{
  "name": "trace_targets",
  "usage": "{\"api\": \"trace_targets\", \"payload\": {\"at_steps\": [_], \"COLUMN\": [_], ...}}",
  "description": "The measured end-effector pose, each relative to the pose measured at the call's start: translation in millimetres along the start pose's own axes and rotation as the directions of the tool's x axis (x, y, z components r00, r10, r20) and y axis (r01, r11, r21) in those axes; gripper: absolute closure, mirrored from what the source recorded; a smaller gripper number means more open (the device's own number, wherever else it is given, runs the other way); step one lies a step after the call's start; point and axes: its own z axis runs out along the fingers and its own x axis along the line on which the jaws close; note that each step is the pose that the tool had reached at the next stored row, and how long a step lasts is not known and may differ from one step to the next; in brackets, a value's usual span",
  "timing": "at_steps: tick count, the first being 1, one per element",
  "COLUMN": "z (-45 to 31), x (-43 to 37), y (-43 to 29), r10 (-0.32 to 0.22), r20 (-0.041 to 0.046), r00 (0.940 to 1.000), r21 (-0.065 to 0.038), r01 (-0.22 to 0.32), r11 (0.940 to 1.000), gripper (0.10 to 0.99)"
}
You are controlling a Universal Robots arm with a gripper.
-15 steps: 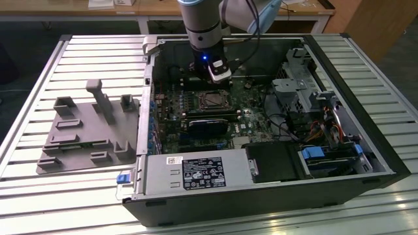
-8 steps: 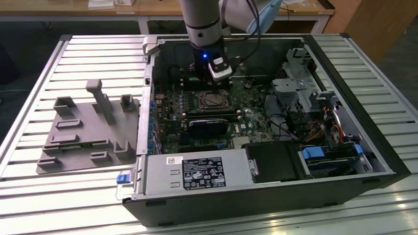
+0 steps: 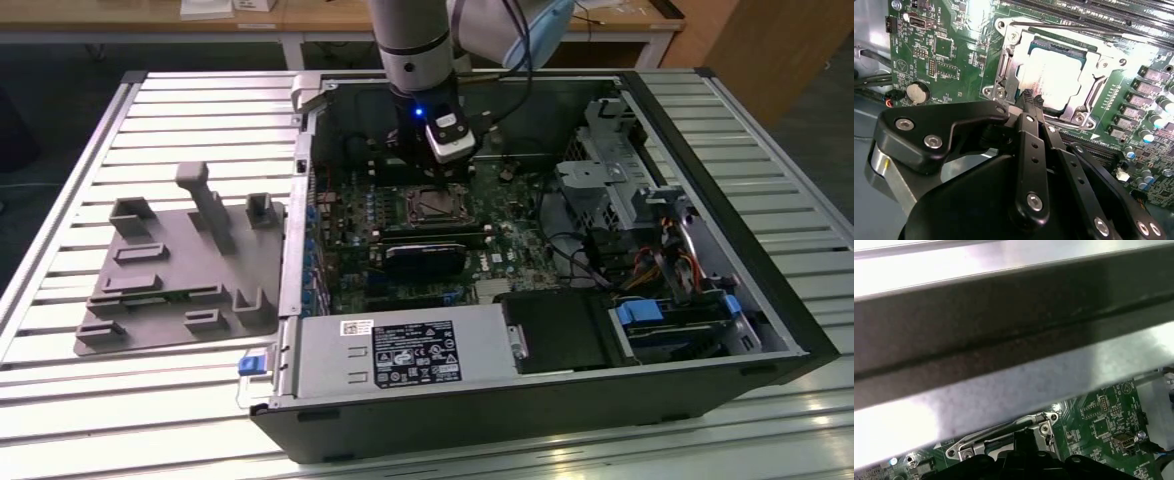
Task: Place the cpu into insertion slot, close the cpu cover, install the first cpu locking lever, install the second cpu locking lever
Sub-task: 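Install the first cpu locking lever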
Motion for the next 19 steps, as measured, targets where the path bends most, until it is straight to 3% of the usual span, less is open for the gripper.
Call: {"api": "trace_targets", "payload": {"at_steps": [3, 11, 15, 19], "z": [0.0, 0.9, 1.2, 1.3], "x": [-0.1, -4.5, -6.8, -9.3], "y": [-0.1, -5.7, -11.1, -17.9], "r10": [0.000, 0.002, 0.004, 0.006], "r20": [-0.0007, -0.0535, -0.0690, -0.0763], "r00": [1.0000, 0.9986, 0.9976, 0.9971], "r21": [0.000, 0.016, 0.021, 0.024], "r01": [0.000, -0.001, -0.002, -0.004], "r11": [1.0000, 0.9999, 0.9998, 0.9997], "gripper": [0.980, 0.980, 0.980, 0.980]}}
